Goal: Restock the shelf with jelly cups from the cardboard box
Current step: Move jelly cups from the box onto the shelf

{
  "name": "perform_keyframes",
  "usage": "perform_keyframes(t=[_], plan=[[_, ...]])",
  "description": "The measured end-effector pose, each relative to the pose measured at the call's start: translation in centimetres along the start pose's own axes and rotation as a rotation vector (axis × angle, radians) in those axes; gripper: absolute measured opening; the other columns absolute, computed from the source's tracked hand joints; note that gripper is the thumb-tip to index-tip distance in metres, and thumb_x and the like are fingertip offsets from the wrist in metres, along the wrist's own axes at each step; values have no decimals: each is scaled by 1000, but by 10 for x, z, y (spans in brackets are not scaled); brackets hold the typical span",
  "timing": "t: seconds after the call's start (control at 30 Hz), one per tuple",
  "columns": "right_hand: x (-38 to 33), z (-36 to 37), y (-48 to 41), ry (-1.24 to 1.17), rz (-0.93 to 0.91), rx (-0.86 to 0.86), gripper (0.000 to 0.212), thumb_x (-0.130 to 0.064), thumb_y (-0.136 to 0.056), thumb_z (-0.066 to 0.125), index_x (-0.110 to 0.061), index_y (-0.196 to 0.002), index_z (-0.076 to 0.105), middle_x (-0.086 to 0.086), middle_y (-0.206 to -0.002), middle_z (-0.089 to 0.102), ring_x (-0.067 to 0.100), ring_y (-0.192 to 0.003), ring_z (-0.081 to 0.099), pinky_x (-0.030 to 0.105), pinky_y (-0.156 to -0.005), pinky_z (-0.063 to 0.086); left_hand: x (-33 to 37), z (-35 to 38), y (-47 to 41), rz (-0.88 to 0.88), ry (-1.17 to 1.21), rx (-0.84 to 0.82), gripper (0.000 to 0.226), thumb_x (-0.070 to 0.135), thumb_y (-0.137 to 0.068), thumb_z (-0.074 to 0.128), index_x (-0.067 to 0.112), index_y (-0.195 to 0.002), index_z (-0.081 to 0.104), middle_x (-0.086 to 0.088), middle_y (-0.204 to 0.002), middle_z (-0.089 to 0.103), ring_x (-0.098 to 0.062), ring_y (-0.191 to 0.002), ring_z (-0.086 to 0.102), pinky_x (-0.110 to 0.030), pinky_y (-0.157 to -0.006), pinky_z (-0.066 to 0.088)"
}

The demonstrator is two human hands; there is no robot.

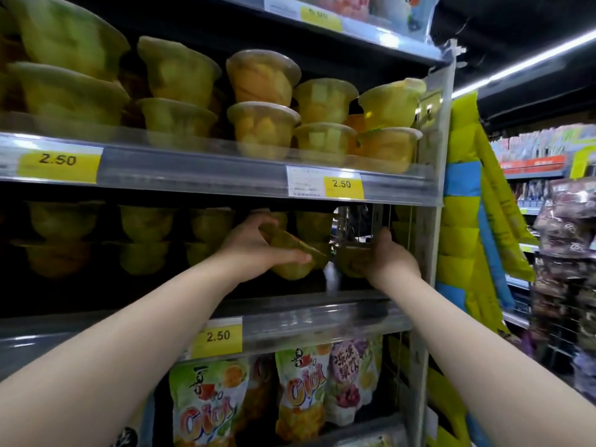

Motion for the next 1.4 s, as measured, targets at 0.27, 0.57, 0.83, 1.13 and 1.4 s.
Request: perform_keyframes(t=[0.27,0.57,0.83,1.13,1.4], plan=[[9,-17,47,-313,-280,174,37,-40,-85,66,-20,-114,58,-4,-102,64,13,-88,56,24,-66,39,12,18,4,-99,301,-71,69,21,-63,88,20,-121,51,17,-101,51,-2,-90,55,-25,-79,54],[15,-11,61,-945,-231,-74,41,-24,-75,79,-18,-114,65,-7,-105,71,6,-100,66,22,-86,52,37,63,10,-82,575,-231,52,6,-72,79,21,-115,52,0,-108,65,-12,-98,64,-20,-78,55],[30,-24,49,-881,-173,200,51,-28,-70,84,-17,-115,62,-15,-99,67,-2,-92,63,13,-74,51,45,71,-5,-1,118,-394,63,-5,-70,63,17,-128,54,-9,-121,60,-20,-107,54,-30,-89,43],[22,-16,2,-691,1,275,58,-34,-82,74,-11,-131,54,3,-122,62,23,-110,59,27,-82,46,31,93,-7,220,-512,-471,57,1,-93,44,21,-146,36,-6,-153,33,-19,-138,33,-17,-99,29],[11,-9,-15,-507,77,145,61,-42,-85,67,-8,-133,48,12,-128,59,30,-114,58,30,-81,44,27,94,-11,276,-539,-452,65,-1,-91,44,24,-149,29,-3,-155,30,-16,-141,28,-11,-96,25]])
Point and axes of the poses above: each hand's wrist, its own y-axis away from the middle knuckle, its own z-axis out of the palm, x = y × z, the point moved 4 cm from there along -y, towards the middle knuckle
